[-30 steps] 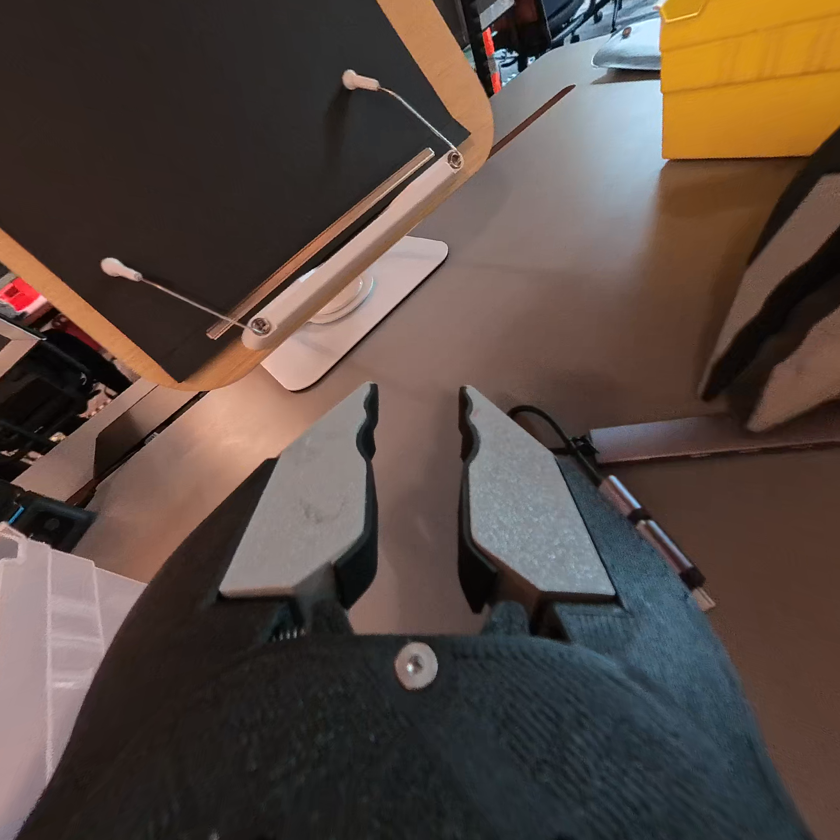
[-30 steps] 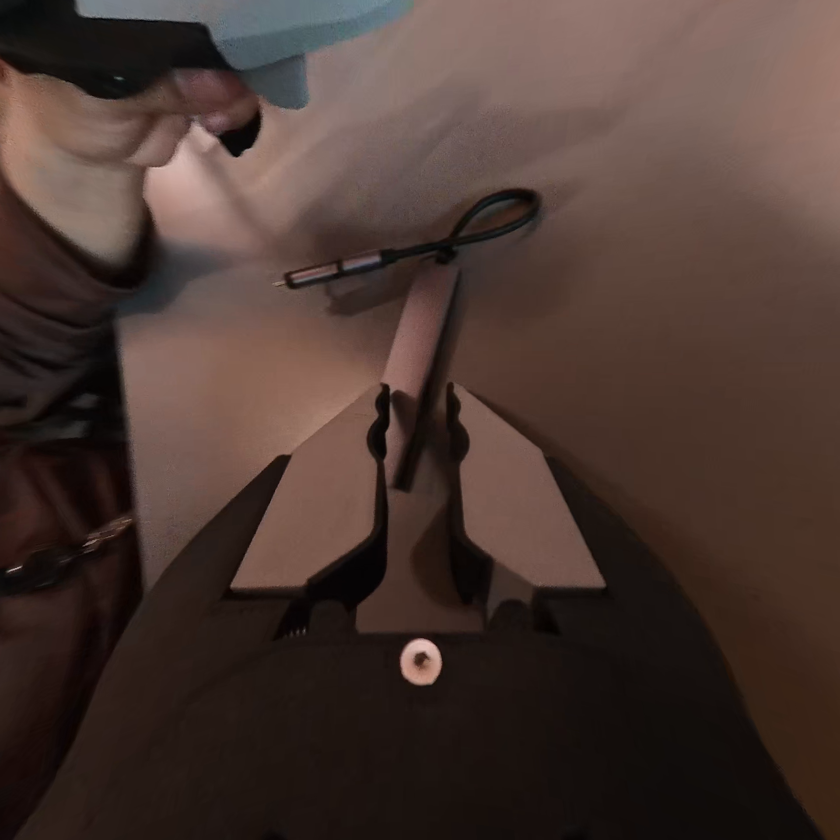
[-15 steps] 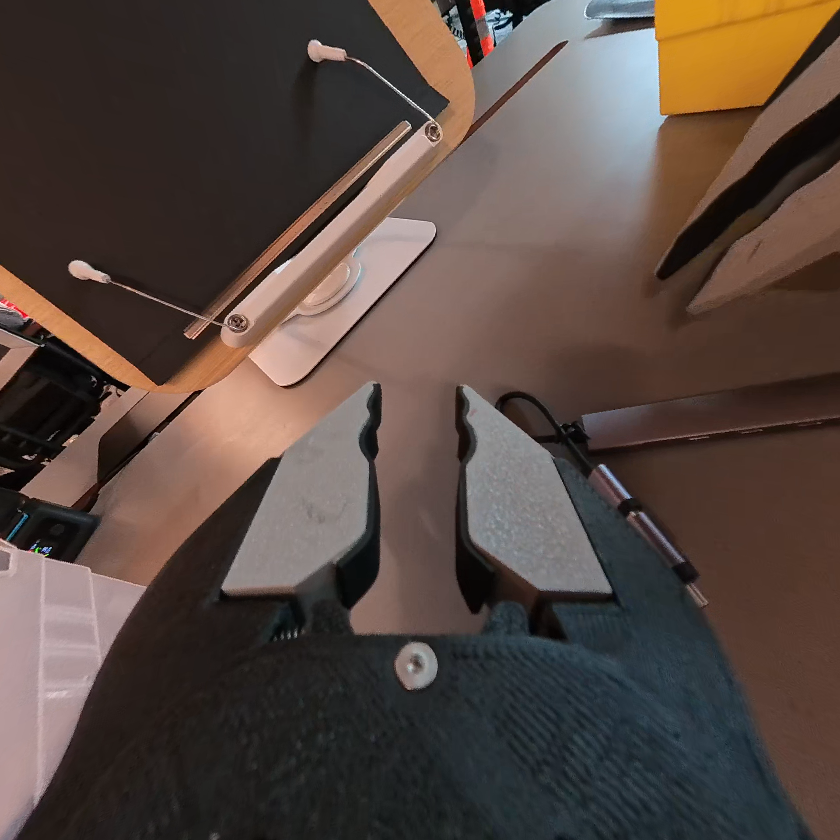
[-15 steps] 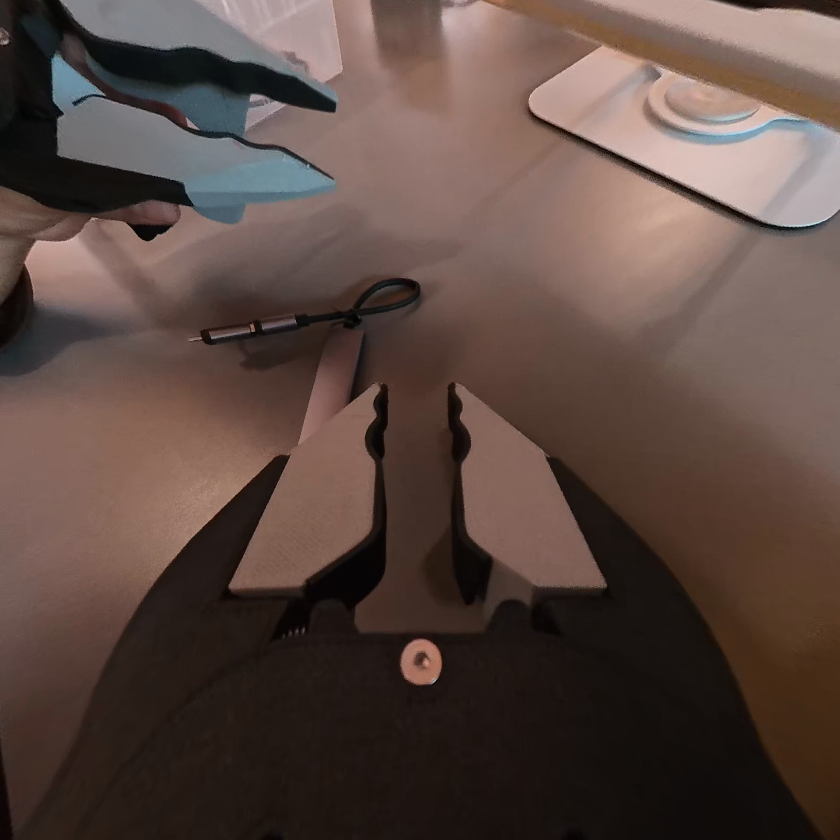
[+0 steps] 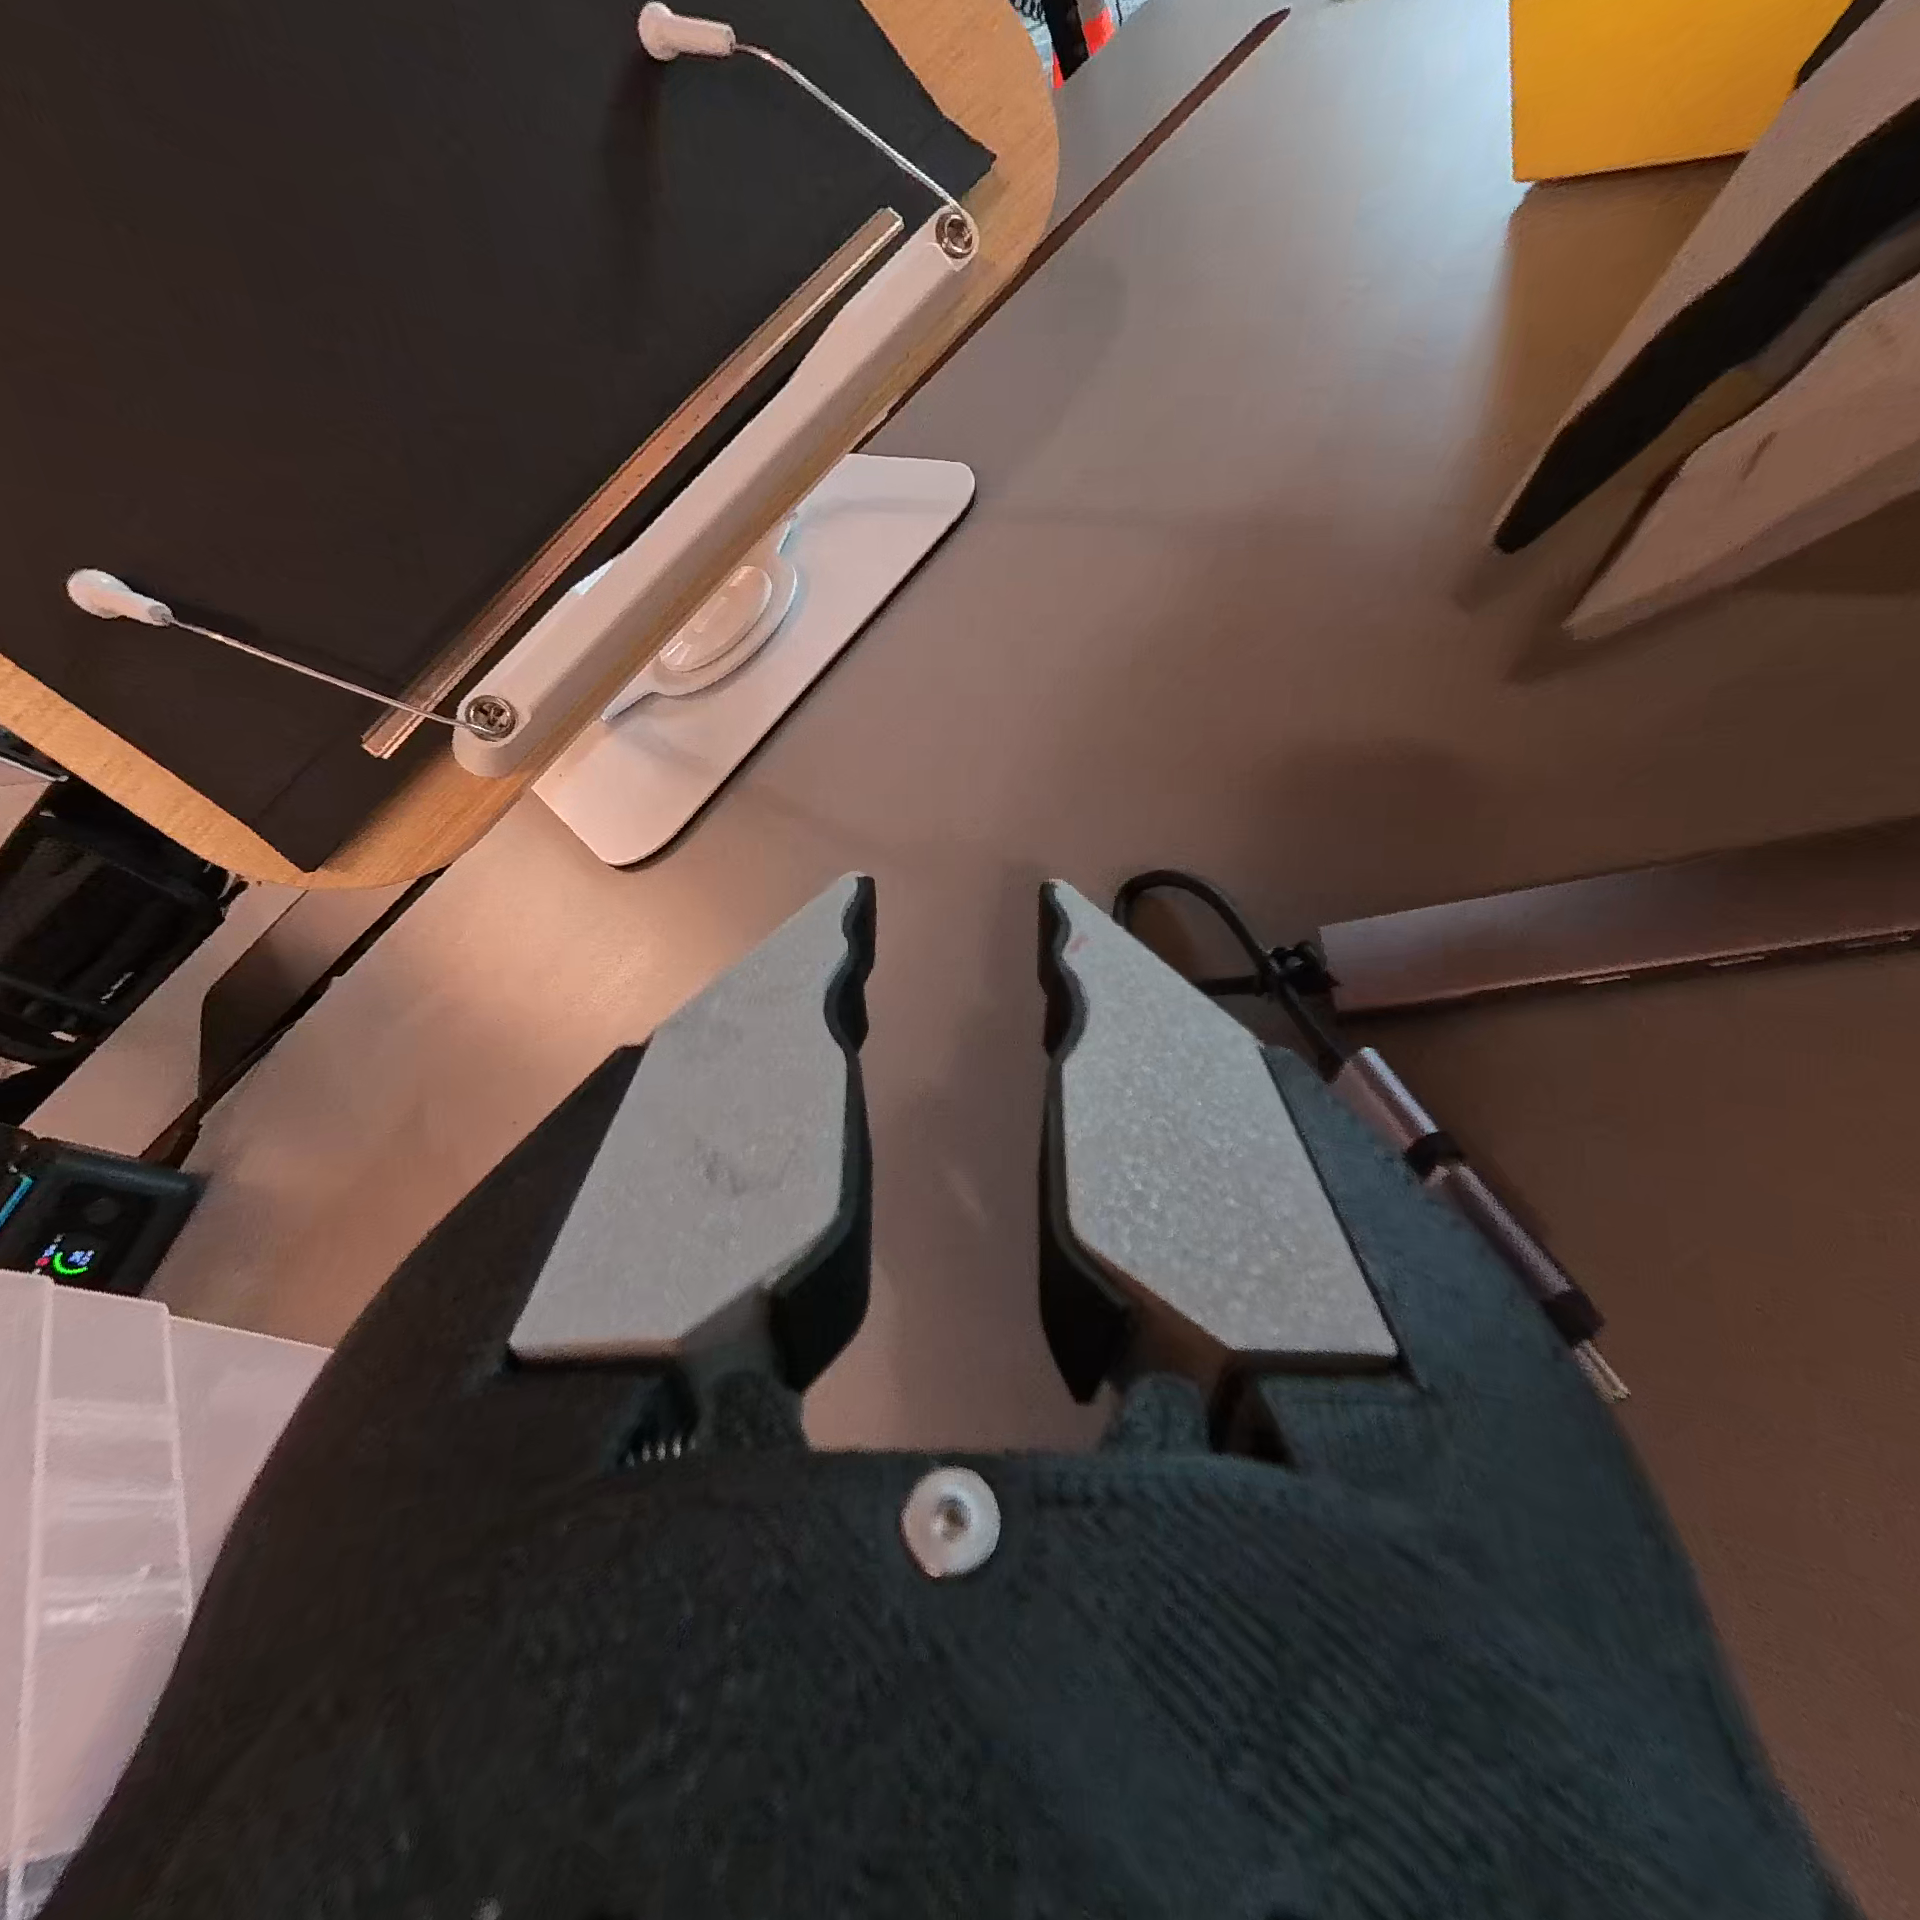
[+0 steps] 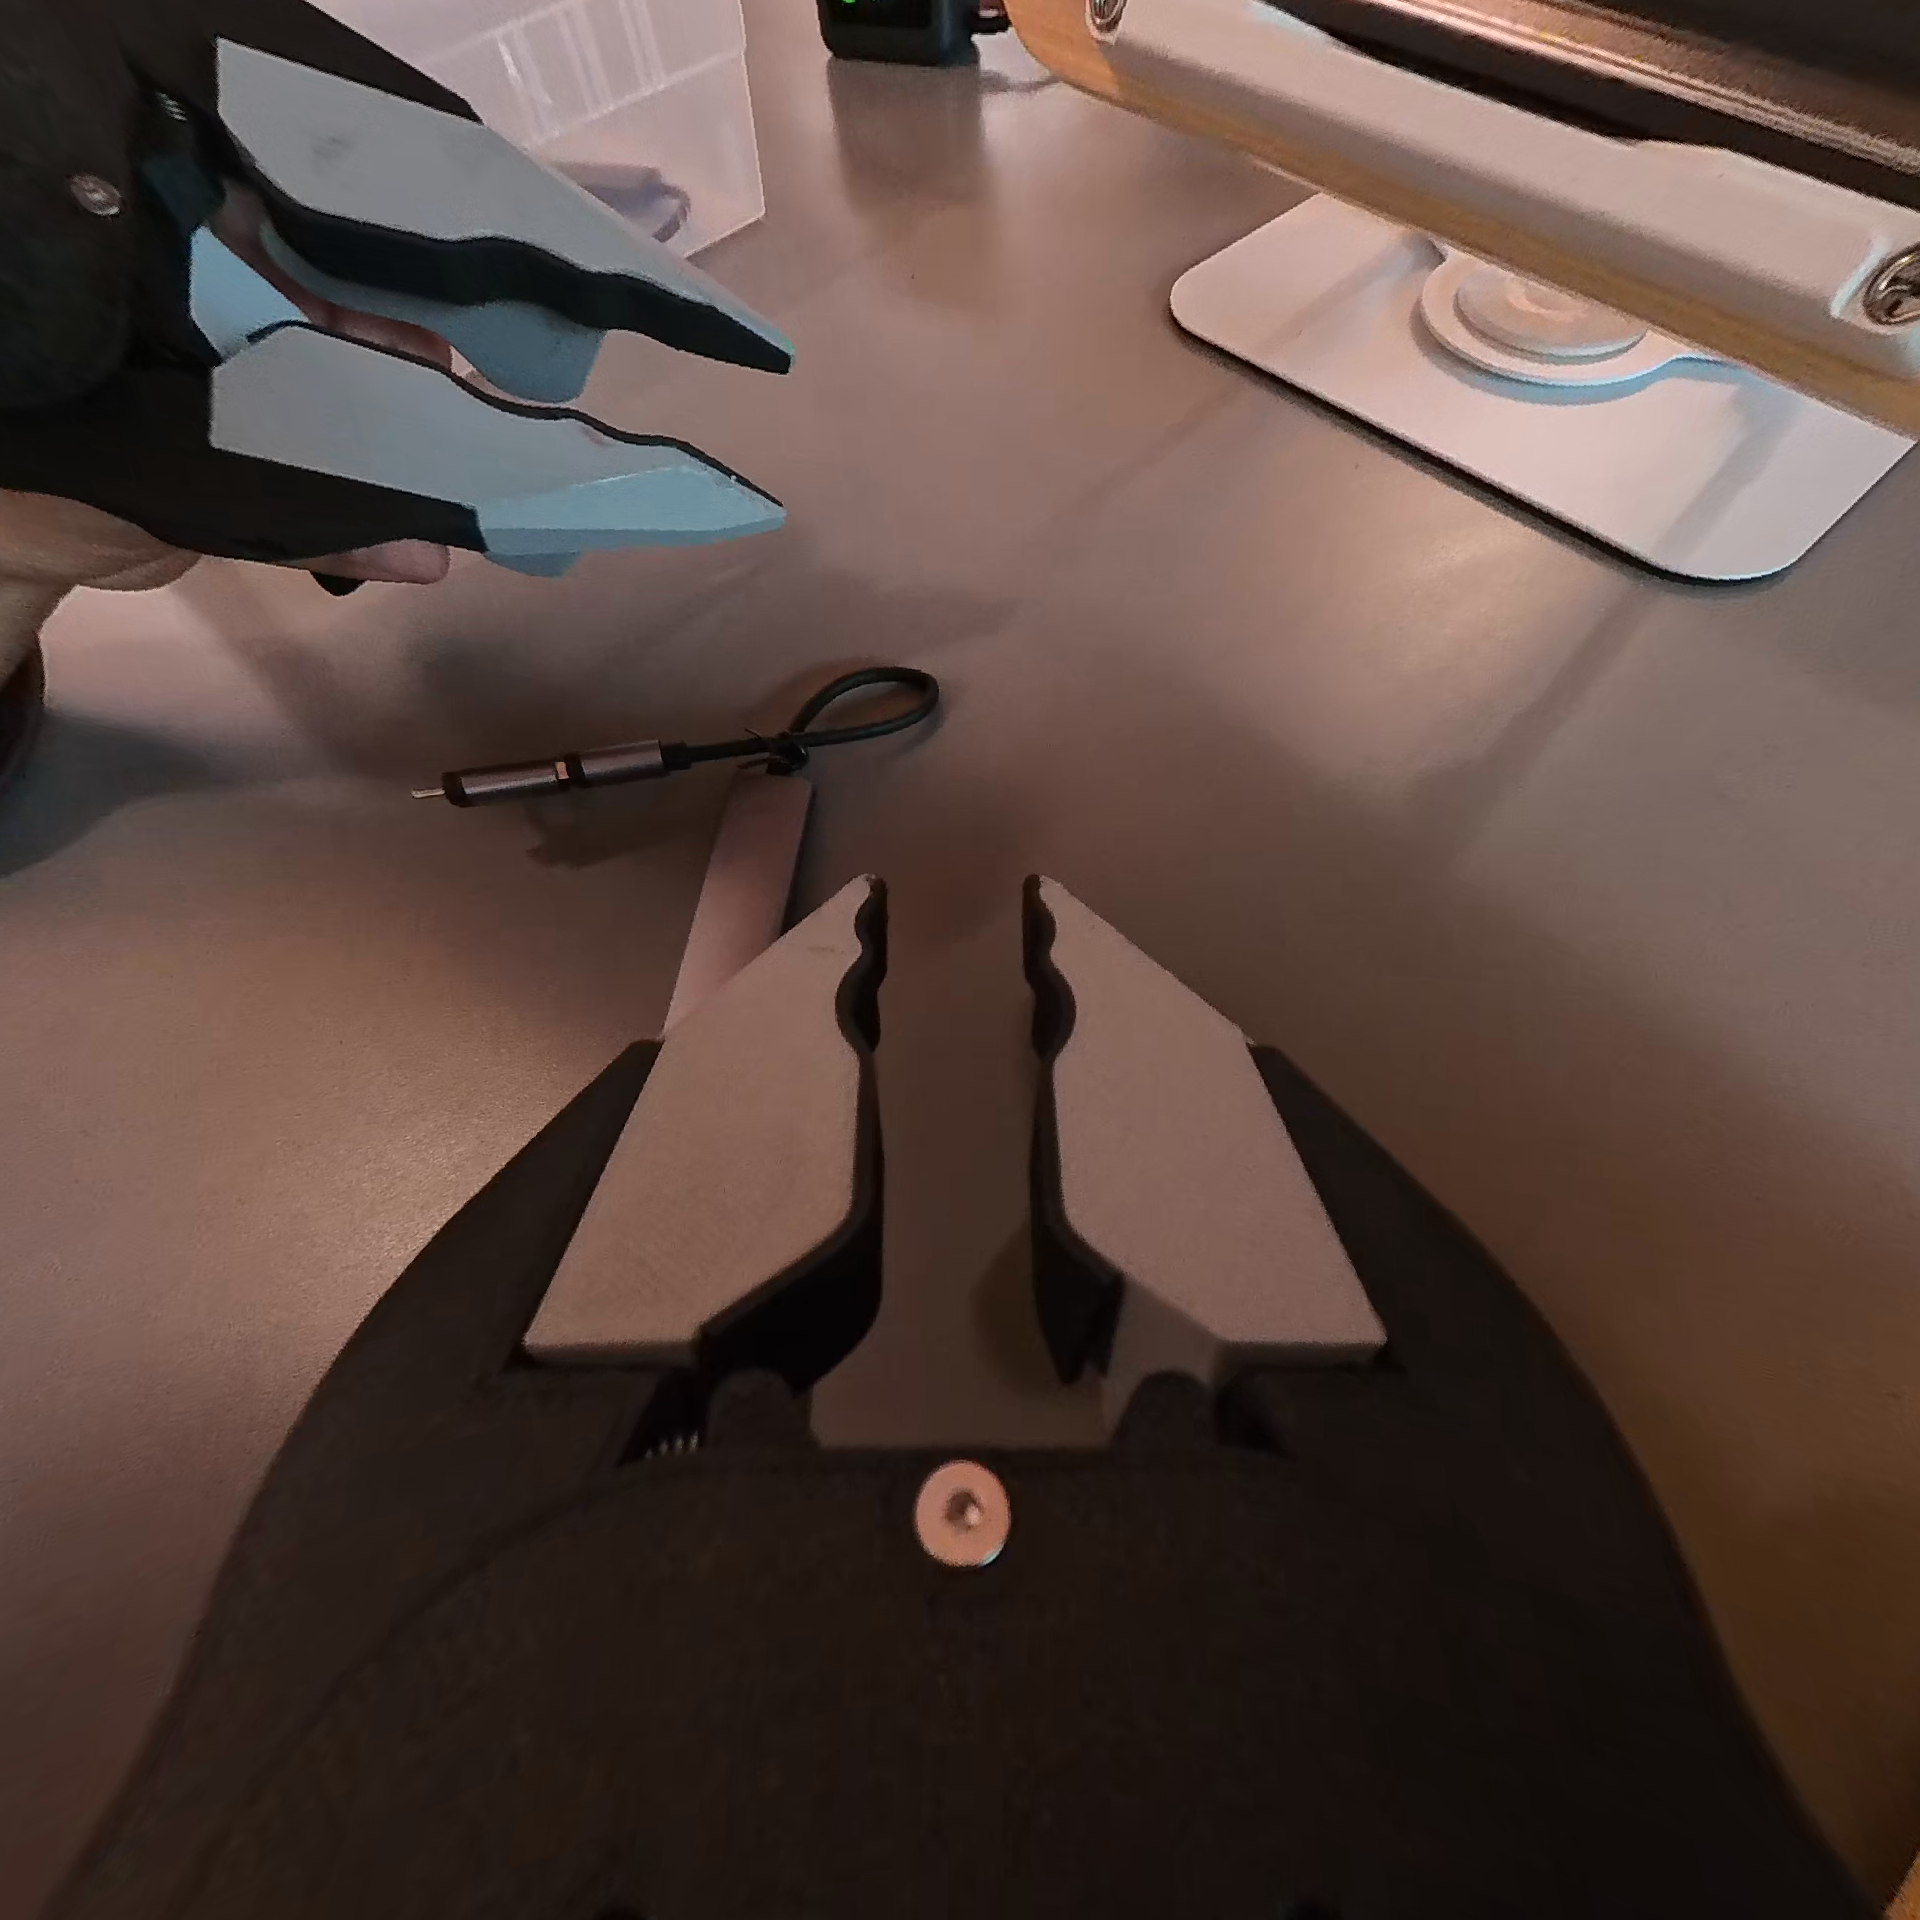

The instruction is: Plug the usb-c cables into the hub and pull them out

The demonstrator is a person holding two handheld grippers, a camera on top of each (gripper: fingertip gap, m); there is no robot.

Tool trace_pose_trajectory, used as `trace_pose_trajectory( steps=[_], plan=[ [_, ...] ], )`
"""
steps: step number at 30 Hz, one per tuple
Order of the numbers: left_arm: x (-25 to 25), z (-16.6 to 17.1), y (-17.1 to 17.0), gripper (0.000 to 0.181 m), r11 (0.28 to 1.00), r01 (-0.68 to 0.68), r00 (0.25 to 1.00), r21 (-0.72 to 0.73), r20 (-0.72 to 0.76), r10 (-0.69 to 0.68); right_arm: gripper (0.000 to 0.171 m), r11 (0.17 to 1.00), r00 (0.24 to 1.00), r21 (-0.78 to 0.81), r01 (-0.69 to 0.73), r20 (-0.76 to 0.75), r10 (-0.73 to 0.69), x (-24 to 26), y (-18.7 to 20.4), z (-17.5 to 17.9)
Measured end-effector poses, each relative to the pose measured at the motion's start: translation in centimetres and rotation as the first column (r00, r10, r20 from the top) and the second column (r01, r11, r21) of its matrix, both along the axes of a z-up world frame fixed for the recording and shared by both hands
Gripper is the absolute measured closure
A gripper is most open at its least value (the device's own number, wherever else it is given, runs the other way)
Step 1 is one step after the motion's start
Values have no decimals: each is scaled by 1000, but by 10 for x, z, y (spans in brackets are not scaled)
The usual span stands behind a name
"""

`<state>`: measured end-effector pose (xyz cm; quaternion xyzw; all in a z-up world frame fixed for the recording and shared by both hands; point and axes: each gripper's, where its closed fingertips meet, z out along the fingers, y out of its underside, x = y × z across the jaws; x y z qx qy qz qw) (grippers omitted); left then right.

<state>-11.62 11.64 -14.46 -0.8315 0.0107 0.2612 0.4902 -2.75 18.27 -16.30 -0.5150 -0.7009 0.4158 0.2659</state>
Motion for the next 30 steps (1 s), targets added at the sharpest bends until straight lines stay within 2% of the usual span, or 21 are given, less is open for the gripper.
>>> trace_pose_trajectory(
  steps=[14,30],
  plan=[
    [1,-5,1,154,1000,-2,1000,-22,-14,1,150,999,999,32,22,-31,-21,-1,4,5],
    [7,-1,4,156,1000,21,1000,17,12,-21,150,998,998,33,45,-47,-43,-1,8,9]
  ],
)
